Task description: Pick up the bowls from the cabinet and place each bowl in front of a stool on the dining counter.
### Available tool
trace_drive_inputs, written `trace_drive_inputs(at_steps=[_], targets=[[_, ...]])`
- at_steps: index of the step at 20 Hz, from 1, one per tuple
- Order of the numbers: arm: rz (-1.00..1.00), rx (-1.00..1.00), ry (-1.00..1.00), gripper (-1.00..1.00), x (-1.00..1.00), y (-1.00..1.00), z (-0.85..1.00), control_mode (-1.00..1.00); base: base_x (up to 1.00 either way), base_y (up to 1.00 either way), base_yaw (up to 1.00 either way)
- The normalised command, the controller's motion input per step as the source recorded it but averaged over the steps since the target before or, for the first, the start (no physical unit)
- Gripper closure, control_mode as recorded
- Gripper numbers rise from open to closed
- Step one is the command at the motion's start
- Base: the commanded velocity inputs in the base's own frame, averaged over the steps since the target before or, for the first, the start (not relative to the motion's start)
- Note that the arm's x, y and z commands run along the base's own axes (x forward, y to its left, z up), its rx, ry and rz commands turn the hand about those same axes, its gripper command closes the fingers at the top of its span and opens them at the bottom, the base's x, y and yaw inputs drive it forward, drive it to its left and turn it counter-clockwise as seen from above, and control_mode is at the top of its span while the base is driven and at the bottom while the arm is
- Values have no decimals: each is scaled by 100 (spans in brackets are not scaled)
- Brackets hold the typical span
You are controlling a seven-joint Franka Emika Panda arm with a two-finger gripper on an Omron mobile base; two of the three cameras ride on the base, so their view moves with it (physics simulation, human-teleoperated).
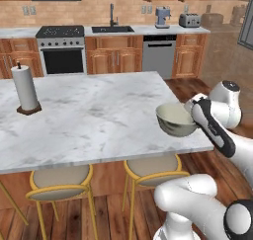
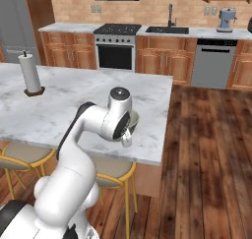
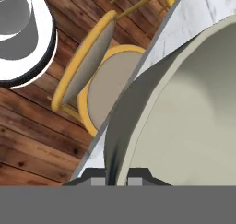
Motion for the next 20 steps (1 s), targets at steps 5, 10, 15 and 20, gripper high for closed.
trace_drive_inputs(at_steps=[5,10,15,20], targets=[[0,0,0,100,49,0,-32,-100,0,0,0],[-1,0,0,100,50,10,-41,-100,0,0,0],[0,0,0,100,23,6,-44,-100,0,0,0],[0,0,0,100,3,3,-31,-100,0,0,0]])
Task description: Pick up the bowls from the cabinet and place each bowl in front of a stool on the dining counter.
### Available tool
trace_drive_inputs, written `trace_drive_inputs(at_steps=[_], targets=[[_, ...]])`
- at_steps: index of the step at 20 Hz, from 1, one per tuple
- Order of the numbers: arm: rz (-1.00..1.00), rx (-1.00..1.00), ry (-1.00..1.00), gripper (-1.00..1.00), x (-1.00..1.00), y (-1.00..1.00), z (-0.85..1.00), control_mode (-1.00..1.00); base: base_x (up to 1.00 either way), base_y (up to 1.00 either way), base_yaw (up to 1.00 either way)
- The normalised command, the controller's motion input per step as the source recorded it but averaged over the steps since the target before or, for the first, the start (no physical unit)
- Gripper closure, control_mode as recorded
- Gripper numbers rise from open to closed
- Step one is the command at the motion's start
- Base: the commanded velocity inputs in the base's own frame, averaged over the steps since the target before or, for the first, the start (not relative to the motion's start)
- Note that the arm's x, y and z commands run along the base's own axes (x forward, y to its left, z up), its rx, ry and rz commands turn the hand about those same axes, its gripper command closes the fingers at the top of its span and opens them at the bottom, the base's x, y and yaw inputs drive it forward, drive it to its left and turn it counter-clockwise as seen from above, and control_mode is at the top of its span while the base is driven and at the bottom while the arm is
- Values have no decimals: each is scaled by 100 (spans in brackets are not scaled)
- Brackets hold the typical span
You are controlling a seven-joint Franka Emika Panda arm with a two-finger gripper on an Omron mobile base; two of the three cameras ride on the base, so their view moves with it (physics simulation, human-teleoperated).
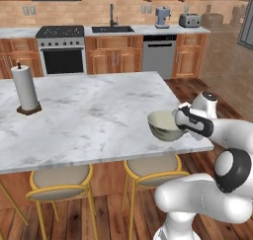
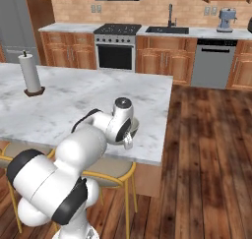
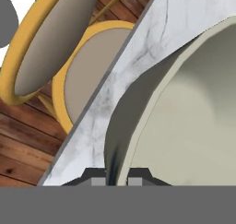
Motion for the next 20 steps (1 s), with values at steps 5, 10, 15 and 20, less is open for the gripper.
trace_drive_inputs(at_steps=[5,10,15,20], targets=[[0,3,0,100,0,1,-14,-100,0,0,0],[0,3,0,100,0,6,-10,-100,0,0,0],[0,3,-3,100,0,10,-12,-100,0,0,0],[0,0,-1,100,1,12,-9,-100,0,0,0]])
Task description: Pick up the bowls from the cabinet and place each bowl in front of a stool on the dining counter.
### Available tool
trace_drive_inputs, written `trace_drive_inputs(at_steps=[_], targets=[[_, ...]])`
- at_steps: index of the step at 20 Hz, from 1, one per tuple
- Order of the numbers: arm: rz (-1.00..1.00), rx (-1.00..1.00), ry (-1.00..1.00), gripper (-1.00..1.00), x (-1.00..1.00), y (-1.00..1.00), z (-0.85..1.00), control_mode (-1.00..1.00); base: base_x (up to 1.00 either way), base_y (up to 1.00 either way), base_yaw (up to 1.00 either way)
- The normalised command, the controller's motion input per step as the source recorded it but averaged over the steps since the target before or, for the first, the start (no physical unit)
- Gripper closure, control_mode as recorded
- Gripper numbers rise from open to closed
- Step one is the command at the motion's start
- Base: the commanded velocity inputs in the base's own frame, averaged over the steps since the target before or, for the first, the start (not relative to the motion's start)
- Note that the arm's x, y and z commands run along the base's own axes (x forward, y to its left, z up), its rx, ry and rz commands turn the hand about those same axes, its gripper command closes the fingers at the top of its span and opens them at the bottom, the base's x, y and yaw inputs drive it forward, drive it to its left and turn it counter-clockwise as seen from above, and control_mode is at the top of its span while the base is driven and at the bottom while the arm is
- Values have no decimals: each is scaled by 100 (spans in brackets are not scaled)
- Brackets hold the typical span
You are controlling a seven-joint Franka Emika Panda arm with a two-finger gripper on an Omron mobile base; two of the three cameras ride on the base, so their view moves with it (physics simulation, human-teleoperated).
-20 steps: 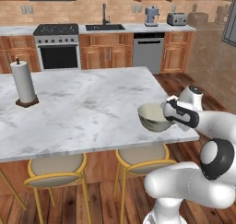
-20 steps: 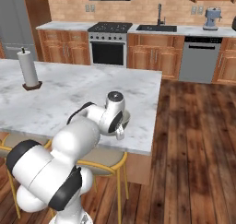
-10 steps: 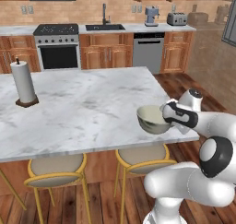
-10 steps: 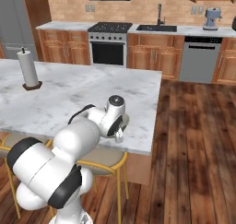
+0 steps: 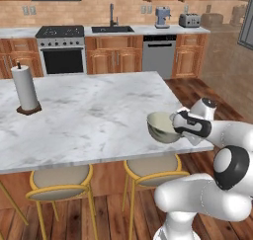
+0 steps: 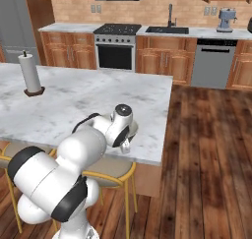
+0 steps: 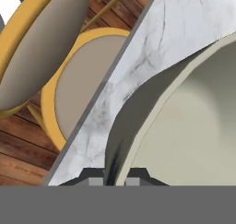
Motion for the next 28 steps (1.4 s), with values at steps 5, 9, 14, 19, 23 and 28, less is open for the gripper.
trace_drive_inputs(at_steps=[5,9,14,19,23,28], targets=[[0,0,0,100,5,18,-4,-100,0,0,0],[2,0,0,100,0,21,0,-100,0,0,0],[6,0,-1,100,0,11,0,-100,0,0,0],[6,0,-5,100,1,4,0,-100,0,0,0],[1,0,-3,100,3,0,-3,-100,0,0,0],[0,0,0,100,0,0,0,-100,0,0,0]])
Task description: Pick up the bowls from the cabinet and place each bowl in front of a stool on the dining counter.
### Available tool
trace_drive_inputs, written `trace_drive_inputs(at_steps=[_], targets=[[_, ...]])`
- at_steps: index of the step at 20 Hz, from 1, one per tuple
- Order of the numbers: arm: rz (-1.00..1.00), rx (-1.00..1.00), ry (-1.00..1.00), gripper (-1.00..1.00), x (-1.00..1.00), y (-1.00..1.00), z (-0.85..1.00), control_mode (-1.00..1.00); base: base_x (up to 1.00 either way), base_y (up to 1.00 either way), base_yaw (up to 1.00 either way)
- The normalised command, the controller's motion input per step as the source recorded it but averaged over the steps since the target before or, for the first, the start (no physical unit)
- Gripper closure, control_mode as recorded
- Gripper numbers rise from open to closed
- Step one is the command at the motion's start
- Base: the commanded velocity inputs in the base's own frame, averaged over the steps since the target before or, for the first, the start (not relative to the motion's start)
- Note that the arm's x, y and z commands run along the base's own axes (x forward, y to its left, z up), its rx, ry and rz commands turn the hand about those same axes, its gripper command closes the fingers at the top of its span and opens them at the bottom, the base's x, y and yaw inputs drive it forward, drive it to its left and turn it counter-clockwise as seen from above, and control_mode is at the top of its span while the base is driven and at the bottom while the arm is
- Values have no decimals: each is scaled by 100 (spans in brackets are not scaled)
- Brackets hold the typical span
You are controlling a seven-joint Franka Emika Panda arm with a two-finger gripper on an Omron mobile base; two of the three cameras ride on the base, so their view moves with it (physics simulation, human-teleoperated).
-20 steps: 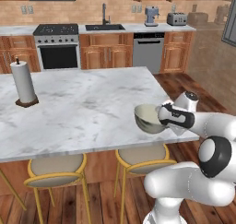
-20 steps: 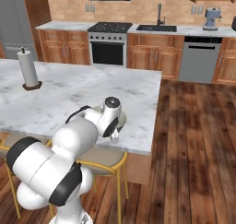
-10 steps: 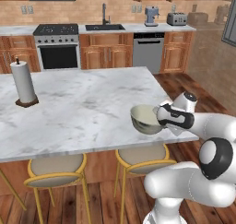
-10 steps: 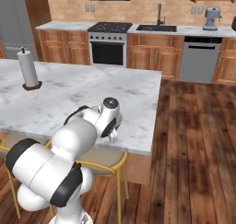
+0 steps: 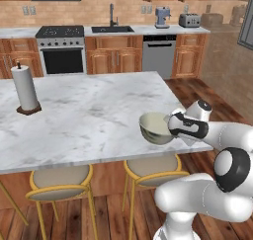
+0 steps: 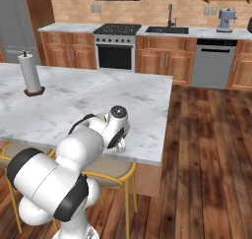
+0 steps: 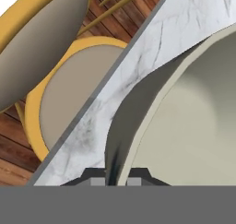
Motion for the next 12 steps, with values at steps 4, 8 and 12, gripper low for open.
trace_drive_inputs(at_steps=[4,8,12], targets=[[0,0,0,-100,0,0,0,-100,0,0,0],[0,0,0,-100,0,0,0,-100,0,0,0],[0,0,0,-100,0,0,0,-100,0,0,0]])
